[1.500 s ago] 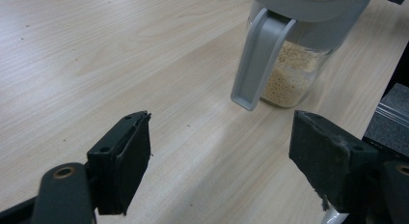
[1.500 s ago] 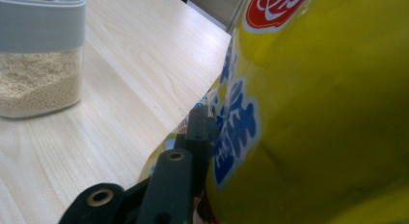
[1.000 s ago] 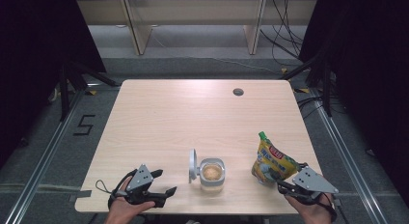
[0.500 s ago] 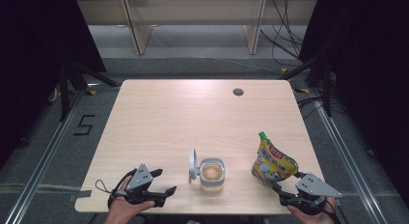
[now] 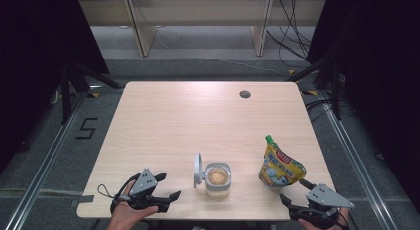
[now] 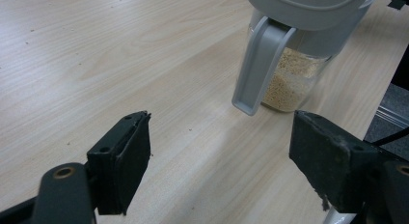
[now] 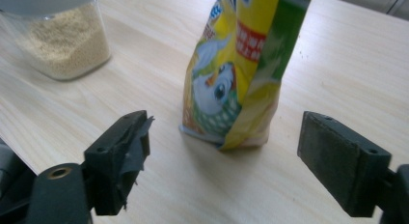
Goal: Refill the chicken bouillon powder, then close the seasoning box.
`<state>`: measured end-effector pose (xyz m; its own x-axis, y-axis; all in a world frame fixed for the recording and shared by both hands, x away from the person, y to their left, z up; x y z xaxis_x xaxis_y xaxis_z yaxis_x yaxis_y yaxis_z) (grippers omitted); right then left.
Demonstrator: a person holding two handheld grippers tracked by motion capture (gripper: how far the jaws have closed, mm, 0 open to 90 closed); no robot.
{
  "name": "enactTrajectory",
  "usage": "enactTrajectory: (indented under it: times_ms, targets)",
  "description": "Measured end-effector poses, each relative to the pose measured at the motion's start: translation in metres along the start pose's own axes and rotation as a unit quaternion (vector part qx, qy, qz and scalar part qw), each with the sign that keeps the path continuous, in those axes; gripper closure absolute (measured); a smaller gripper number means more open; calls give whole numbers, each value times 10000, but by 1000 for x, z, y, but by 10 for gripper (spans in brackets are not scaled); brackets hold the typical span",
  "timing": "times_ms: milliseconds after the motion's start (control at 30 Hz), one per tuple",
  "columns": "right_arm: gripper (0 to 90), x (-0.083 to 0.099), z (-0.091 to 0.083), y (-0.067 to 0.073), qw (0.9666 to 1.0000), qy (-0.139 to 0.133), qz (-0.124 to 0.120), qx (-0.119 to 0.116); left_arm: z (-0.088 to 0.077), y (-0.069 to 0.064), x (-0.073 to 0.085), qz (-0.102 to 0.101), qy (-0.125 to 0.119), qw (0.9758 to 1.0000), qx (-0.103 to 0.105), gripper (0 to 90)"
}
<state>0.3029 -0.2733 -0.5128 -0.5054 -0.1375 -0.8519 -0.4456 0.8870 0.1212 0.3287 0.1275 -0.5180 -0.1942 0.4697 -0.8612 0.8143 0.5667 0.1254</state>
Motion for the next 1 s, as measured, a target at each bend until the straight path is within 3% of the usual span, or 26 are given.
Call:
enactTrajectory:
  times_ms: [33, 67, 133, 167, 200, 233, 267, 333, 367, 400, 567, 600, 633, 667, 733, 800, 933, 967, 1000]
  targets:
    - [182, 3, -1, 2, 9999, 129, 85, 7, -1, 0, 0, 20, 49, 10000, 37, 217]
    - [183, 3, -2, 0, 9999, 90, 12, 63, -1, 2, -1, 177, 40, 9998, 32, 217]
    - [183, 4, -3, 1, 9999, 133, 11, 58, -2, -1, -1, 29, 30, 10000, 28, 217]
    - [184, 6, -2, 3, 9998, 177, 80, -18, -2, -1, -1, 37, 32, 10000, 19, 216]
    - [187, 4, -3, 1, 9999, 89, -94, 90, -2, 0, -1, 147, 33, 9999, 18, 217]
    - [187, 7, -4, 3, 9997, 236, 50, 51, -2, 0, -2, 109, 51, 9999, 17, 216]
    - [187, 7, -3, 3, 9998, 207, -2, 58, -3, 1, -2, 186, 47, 9998, 17, 216]
    - [188, 6, -3, 2, 9998, 156, -73, 71, -1, -1, -4, 96, -60, 9999, 43, 216]
    - [188, 7, -3, 2, 9998, 169, -104, 79, -2, 0, -3, 182, 2, 9998, 44, 216]
    - [188, 7, -3, 2, 9998, 179, -104, 81, -2, -2, -4, 13, -13, 10000, 13, 215]
    - [188, 7, -3, 2, 9998, 173, -118, 75, -4, -1, -6, 70, -7, 10000, -23, 216]
    - [188, 6, -3, 2, 9998, 166, -124, 76, -4, 1, -7, 208, -26, 9998, -20, 216]
    - [189, 7, -3, 2, 9998, 179, -101, 79, -5, 2, -7, 223, 5, 9997, -57, 217]
    - [189, 6, -3, 1, 9996, 168, -207, 122, -6, 2, -8, 179, -20, 9998, -48, 220]
    - [191, 7, -3, 2, 9996, 214, -140, 102, -6, 2, -9, 184, -45, 9998, -39, 233]
    - [192, 9, -3, 4, 9994, 329, -2, 98, -7, -1, -11, 43, -32, 10000, -34, 251]
    - [193, 7, -3, 2, 9996, 233, -135, 119, -8, -3, -17, 98, -40, 9999, 2, 310]
    - [193, 8, -3, 2, 9995, 270, -100, 124, -8, -2, -19, 299, -55, 9995, -9, 330]
    - [193, 9, -4, 3, 9994, 327, -7, 107, -8, -4, -21, 306, -43, 9995, 36, 350]
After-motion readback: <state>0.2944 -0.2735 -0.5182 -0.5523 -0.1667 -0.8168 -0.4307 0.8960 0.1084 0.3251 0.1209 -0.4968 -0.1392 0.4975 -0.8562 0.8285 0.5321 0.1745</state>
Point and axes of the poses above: each handheld gripper's, and its own axes: z roughly forward along the jaws, x roughly out of its underside, y roughly to its left, the point moved 7 cm from there along z, roughly forward along the jaws, and after that the axes turned 14 degrees about z, right-handed, at the moved point
